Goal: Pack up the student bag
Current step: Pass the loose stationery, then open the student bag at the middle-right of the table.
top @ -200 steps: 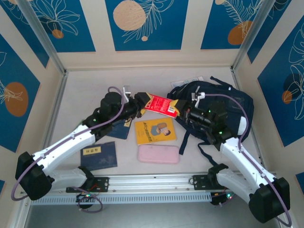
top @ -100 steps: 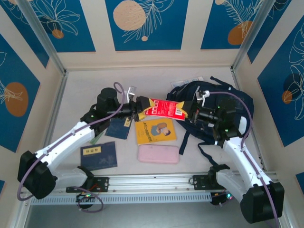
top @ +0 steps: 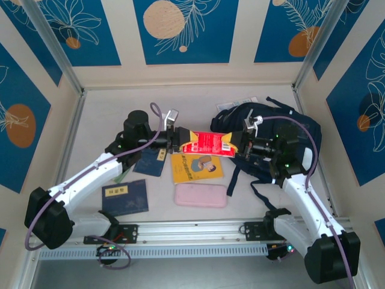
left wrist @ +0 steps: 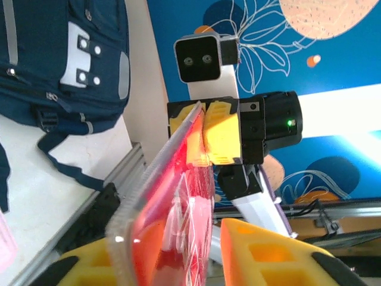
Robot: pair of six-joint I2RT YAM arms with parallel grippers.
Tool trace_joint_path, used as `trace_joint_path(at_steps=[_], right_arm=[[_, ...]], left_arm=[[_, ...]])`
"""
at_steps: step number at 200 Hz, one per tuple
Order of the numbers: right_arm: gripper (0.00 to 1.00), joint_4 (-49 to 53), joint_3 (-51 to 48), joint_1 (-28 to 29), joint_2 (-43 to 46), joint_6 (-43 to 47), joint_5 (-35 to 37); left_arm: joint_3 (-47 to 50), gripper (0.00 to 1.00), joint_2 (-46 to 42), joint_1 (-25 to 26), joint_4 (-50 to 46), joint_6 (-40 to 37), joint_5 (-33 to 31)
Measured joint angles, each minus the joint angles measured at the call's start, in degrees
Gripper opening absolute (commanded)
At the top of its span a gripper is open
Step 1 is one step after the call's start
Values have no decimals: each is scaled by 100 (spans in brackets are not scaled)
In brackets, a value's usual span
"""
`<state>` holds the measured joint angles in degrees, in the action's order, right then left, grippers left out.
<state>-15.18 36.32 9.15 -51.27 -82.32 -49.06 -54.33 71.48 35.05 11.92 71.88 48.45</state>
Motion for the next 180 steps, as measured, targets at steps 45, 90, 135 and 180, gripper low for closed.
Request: trace_joint_path(at_steps=[45, 90, 135, 180], right_arm=[[21, 442, 129, 17, 85, 387, 116], [64, 2583, 1023, -42, 79, 1672, 1027], [56, 5077, 2396, -103, -791, 3077, 3003], [67, 6297, 3182, -57, -2553, 3880, 4872]], left_arm=[[17, 0, 2, 0, -131, -210, 22], [-151, 0, -111, -37, -833, -697, -210], [-804, 0, -400, -227, -2979, -1947, -1528], [-1060, 0, -555, -232, -4216, -2468, -2363]])
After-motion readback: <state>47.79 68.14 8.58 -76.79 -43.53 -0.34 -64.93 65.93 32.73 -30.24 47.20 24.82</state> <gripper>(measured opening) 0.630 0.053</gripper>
